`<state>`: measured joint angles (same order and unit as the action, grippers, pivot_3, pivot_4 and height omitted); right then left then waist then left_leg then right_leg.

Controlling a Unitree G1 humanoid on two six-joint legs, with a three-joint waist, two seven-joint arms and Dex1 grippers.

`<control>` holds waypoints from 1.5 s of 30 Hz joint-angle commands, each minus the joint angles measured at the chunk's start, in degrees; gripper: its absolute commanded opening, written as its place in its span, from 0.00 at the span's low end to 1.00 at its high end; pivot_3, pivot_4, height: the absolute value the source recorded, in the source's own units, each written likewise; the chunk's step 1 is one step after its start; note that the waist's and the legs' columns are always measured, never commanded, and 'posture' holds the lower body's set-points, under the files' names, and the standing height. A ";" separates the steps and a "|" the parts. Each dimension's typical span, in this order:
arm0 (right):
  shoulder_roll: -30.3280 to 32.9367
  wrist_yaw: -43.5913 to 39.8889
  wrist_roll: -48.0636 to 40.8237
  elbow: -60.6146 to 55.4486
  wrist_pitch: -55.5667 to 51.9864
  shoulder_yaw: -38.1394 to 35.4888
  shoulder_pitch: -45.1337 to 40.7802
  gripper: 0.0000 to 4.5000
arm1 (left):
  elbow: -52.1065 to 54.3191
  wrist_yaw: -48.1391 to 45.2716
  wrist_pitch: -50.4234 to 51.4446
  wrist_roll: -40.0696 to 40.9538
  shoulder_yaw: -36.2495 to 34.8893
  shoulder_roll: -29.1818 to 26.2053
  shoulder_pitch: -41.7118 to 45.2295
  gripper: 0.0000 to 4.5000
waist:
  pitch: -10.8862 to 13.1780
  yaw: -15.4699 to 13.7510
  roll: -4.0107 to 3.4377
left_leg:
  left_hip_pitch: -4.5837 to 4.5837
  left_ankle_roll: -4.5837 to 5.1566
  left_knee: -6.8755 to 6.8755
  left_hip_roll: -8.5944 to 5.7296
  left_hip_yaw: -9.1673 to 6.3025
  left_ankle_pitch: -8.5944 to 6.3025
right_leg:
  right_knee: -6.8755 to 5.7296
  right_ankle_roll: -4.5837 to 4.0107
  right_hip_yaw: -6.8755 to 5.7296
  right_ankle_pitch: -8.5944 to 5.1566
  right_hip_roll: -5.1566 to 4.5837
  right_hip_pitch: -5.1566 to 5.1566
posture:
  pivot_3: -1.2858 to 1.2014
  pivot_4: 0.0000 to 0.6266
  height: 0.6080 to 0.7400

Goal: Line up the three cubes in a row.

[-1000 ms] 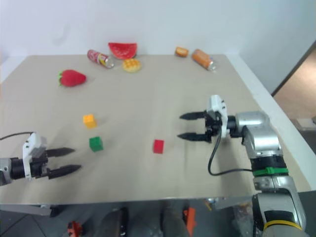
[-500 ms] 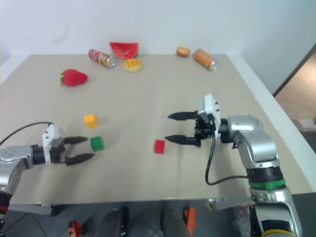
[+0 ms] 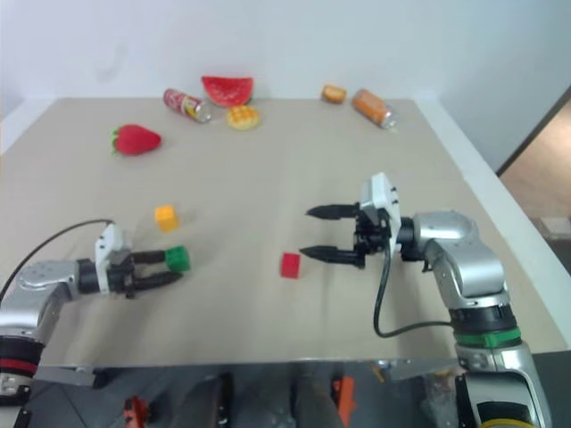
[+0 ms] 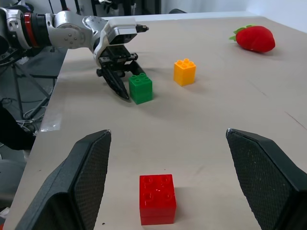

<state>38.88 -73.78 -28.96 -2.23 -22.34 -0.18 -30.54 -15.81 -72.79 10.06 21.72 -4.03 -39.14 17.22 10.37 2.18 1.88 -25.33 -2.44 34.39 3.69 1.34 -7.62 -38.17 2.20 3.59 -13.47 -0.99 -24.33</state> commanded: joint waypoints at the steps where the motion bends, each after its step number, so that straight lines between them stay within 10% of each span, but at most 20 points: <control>1: 0.19 0.08 -0.83 -1.76 0.81 -0.92 -0.52 0.88 | 2.87 -0.18 1.51 1.04 0.38 0.06 -0.01 0.29 | 0.00 0.00 0.00 | 0.00 0.00 0.00 0.00 0.00 0.00 | 0.00 0.00 0.00 0.00 0.00 0.00 | 0.52 0.24 1.00; 12: -0.30 0.16 -0.66 -1.20 1.79 -0.52 -1.21 0.88 | 1.77 -4.02 -1.65 -2.12 7.67 3.81 8.82 0.29 | 0.00 -0.28 0.00 | -0.04 0.01 0.13 -0.03 -0.03 0.01 | 0.00 0.08 0.02 0.05 0.02 0.05 | 0.52 0.24 1.00; 23: 4.02 3.72 -5.03 -10.28 -2.79 -6.98 5.39 0.88 | -22.38 -14.80 -18.52 -11.41 16.54 9.42 25.57 0.29 | 0.00 -0.54 0.00 | -0.06 0.11 0.12 -0.02 -0.12 -0.04 | 0.00 0.22 0.34 0.04 0.34 0.03 | 0.52 0.24 1.00; 33: 9.15 6.39 -7.76 -17.35 -4.85 -14.88 19.82 0.88 | -38.66 -16.44 -28.03 -14.03 15.16 13.77 33.77 0.29 | 0.00 -0.75 0.01 | -0.09 0.19 0.25 -0.04 -0.14 -0.09 | 0.00 0.28 0.40 0.04 0.35 0.08 | 0.52 0.24 1.00; 45: 7.46 8.51 -7.31 -15.93 -3.91 -11.33 17.58 0.88 | -38.61 -17.65 -28.05 -14.46 14.98 16.20 33.56 0.29 | 0.00 -0.68 0.01 | -0.09 0.21 0.39 -0.04 -0.14 -0.08 | 0.00 0.33 0.45 0.14 0.37 0.12 | 0.52 0.24 1.00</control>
<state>46.35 -65.60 -35.75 -17.60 -27.10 -11.07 -11.79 -55.12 -89.53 -17.51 7.69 11.72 -22.59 49.90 10.37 1.50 1.88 -25.42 -2.24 34.77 3.65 1.19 -7.70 -38.17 2.53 4.04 -13.33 -0.62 -24.21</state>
